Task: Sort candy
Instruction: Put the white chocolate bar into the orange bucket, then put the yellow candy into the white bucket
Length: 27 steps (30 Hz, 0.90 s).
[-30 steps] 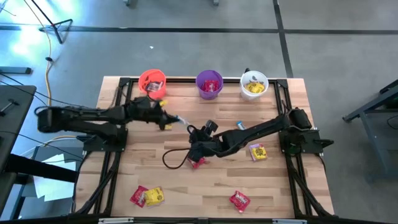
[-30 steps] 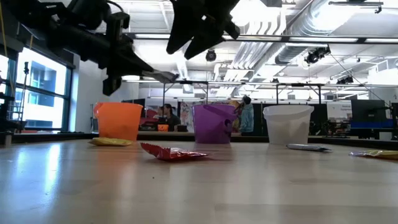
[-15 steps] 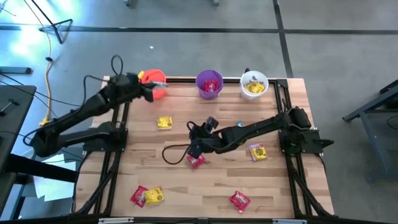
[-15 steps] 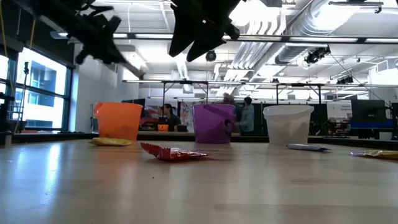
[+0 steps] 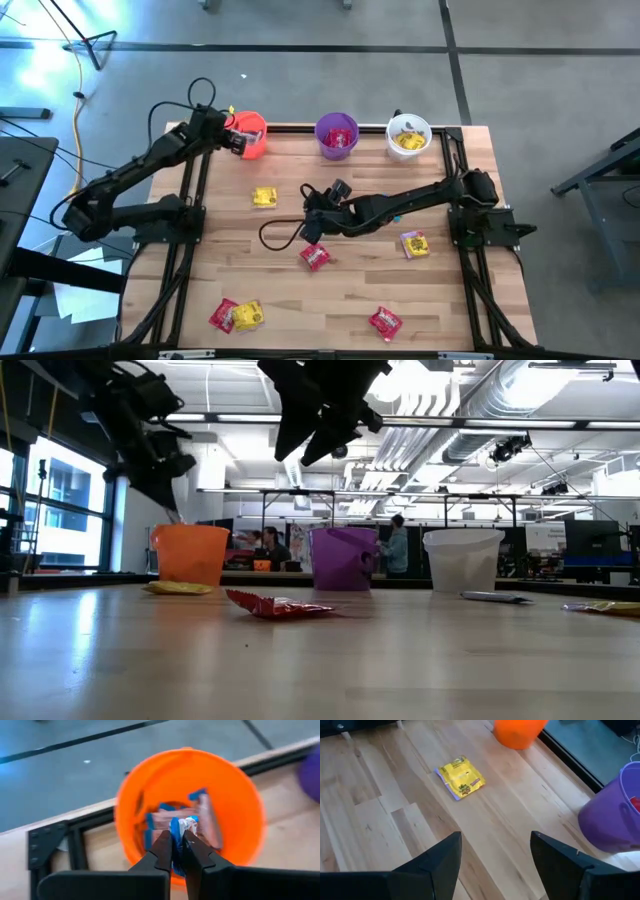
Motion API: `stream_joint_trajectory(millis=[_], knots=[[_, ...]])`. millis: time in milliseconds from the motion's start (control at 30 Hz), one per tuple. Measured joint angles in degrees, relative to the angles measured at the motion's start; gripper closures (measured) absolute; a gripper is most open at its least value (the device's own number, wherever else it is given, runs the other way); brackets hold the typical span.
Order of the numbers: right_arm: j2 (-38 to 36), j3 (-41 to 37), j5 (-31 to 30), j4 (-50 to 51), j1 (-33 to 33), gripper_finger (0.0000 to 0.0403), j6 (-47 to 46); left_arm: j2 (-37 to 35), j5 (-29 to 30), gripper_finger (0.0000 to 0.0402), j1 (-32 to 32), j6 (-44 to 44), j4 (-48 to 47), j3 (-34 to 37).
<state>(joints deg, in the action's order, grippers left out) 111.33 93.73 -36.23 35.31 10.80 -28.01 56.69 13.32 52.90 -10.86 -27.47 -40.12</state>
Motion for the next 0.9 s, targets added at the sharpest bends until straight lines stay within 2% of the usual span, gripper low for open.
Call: stream_joint_trajectory(millis=[133,400,500,667,800,900], knots=[[0.01,0.0,0.01,-1.47,0.03,0.0171,-0.27,1.31,0.94,0.0374,0.94,-0.82,0.59,0.0],[0.02,0.0,1.68,-2.95,-0.69,0.0171,-0.57,0.18,-1.0,0.0281,0.86,0.47,0.59,0.0],[0.0,0.0,2.62,-2.77,-1.06,0.0174,-0.83,-0.87,-2.16,0.0262,0.23,0.51,0.18,0.0],[0.0,-0.02,2.84,0.19,-1.22,0.0215,-3.74,-3.95,-2.03,0.0269,-2.05,0.1,-0.39,0.0],[0.0,-0.04,3.12,3.37,-1.22,0.028,-5.12,-7.78,0.57,0.0299,-4.39,-0.8,-0.13,0.0],[-0.03,-0.04,3.81,4.53,-1.22,0.0337,-5.04,-11.0,0.4,0.0328,-5.69,-0.89,-0.13,0.0]])
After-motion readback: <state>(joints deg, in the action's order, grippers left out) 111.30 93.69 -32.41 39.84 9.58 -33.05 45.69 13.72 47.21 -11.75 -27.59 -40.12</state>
